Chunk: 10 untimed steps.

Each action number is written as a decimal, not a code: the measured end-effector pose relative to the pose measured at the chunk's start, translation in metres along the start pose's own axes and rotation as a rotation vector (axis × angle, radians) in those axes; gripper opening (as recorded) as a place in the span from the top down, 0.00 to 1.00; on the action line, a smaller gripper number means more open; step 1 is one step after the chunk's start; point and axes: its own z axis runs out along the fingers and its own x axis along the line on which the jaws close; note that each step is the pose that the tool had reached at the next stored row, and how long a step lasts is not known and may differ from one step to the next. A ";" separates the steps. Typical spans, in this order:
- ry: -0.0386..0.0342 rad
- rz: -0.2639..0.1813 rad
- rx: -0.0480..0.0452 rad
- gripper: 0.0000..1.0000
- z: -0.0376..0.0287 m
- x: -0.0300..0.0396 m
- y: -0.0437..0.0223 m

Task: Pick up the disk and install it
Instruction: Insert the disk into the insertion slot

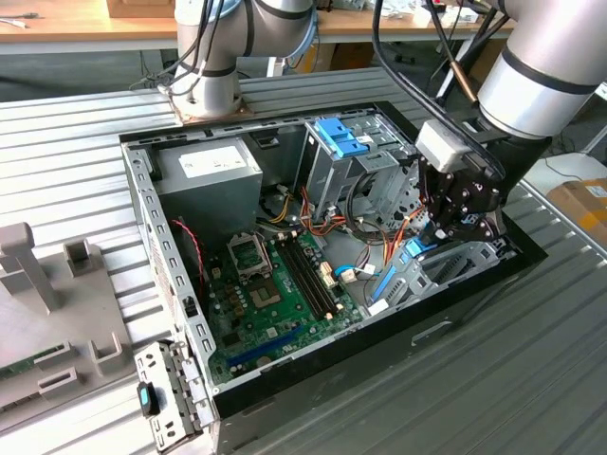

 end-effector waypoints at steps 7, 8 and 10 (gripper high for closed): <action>0.0001 0.000 0.0000 0.89 0.0051 0.0002 0.0001; 0.0001 0.000 0.0000 0.89 0.0051 0.0002 0.0001; 0.0000 0.000 0.0000 0.89 0.0053 0.0002 0.0001</action>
